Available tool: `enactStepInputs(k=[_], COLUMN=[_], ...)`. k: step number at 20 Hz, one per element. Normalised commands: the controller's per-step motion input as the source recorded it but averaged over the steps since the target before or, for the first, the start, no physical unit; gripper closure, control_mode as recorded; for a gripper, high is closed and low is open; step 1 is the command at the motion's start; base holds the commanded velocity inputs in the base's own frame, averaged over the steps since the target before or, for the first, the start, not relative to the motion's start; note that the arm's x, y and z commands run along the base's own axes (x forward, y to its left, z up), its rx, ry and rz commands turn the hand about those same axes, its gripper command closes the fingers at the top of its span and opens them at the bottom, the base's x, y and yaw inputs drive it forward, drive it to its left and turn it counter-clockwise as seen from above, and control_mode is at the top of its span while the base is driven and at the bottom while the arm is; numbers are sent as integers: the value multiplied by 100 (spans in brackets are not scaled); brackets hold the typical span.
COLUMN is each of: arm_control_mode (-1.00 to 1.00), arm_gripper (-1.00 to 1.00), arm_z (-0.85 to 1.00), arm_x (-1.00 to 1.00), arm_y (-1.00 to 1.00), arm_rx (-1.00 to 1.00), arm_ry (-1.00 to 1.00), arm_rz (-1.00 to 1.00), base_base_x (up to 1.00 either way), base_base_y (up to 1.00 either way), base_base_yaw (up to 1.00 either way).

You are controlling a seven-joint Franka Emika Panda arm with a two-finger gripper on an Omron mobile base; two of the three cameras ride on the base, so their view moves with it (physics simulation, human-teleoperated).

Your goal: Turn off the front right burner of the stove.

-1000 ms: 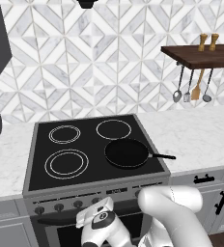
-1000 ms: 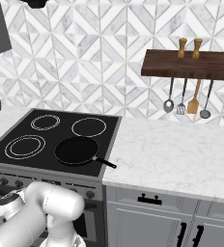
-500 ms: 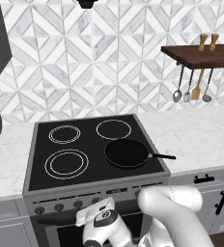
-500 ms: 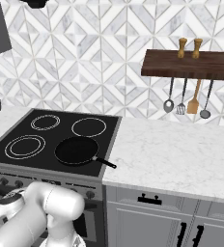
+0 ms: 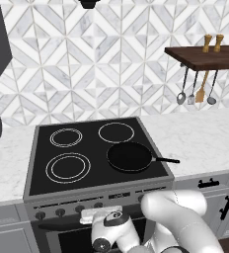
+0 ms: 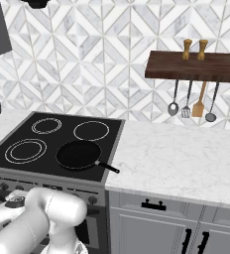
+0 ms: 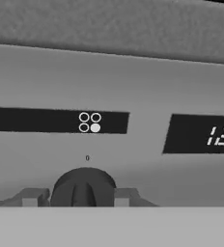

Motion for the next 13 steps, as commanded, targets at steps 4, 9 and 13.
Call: enactStepInputs(k=[4,9,13], arm_control_mode=[-100,-100,-100], arm_gripper=[100,100,100], arm_z=[0,1,4], arm_x=[0,0,0], arm_y=[-50,-53,-56], arm_rx=[45,45,36], arm_ry=[0,0,21], arm_rz=[-21,-25,-37], base_base_x=[0,0,0], base_base_y=[0,0,0], base_base_yaw=[0,0,0])
